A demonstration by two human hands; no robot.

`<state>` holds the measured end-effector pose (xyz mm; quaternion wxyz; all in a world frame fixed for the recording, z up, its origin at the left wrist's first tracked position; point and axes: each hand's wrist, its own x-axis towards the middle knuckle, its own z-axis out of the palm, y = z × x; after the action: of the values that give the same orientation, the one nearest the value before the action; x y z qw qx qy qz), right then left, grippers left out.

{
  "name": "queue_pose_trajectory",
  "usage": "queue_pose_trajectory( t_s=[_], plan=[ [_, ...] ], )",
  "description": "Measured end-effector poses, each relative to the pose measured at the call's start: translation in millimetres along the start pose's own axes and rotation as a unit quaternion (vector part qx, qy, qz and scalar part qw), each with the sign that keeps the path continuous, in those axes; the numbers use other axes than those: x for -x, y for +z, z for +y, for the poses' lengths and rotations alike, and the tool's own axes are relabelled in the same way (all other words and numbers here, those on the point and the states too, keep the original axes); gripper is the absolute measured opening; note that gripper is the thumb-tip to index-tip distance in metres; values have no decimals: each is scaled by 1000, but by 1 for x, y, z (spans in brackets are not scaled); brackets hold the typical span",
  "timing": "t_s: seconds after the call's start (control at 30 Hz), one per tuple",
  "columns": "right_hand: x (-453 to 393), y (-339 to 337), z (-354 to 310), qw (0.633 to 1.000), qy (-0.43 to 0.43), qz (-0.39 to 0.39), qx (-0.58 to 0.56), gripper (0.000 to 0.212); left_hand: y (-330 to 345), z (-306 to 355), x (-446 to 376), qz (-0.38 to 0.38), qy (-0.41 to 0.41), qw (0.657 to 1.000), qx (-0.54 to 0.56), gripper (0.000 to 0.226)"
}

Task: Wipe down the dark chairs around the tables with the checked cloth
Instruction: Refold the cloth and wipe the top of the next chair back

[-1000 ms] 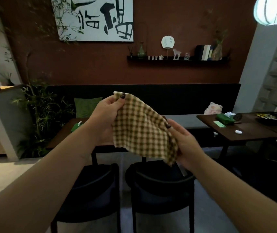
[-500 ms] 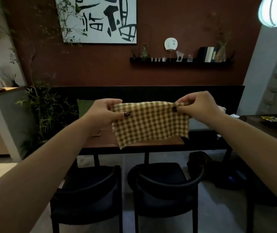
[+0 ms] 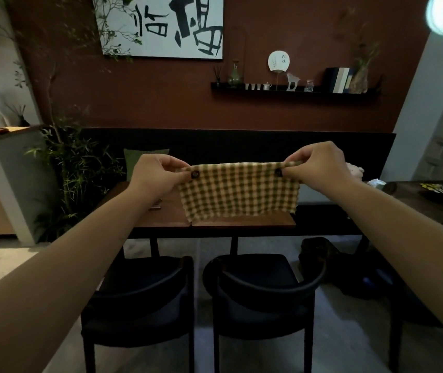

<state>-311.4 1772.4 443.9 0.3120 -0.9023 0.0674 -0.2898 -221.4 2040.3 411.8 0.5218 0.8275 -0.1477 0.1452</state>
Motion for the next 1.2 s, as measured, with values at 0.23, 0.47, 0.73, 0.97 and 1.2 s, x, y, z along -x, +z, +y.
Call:
queue_pose_trajectory(
  t_s=[0.23, 0.47, 0.73, 0.97, 1.2],
  plan=[
    [-2, 11, 8, 998, -1, 14, 56, 27, 3, -8, 6, 24, 72, 995, -71, 29],
    [-5, 19, 17, 997, -16, 28, 71, 12, 16, -17, 7, 77, 99, 987, -103, 10],
    [-8, 30, 36, 958, 217, -116, -148, 6, 39, -20, 11, -97, -178, 969, 138, 7],
    [32, 68, 34, 948, 223, -94, -208, 7, 76, -31, 44, -116, -307, 908, 262, 24],
    [65, 111, 9, 953, 118, -139, -242, 11, 109, -47, 62, -122, -323, 858, 380, 35]
  ],
)
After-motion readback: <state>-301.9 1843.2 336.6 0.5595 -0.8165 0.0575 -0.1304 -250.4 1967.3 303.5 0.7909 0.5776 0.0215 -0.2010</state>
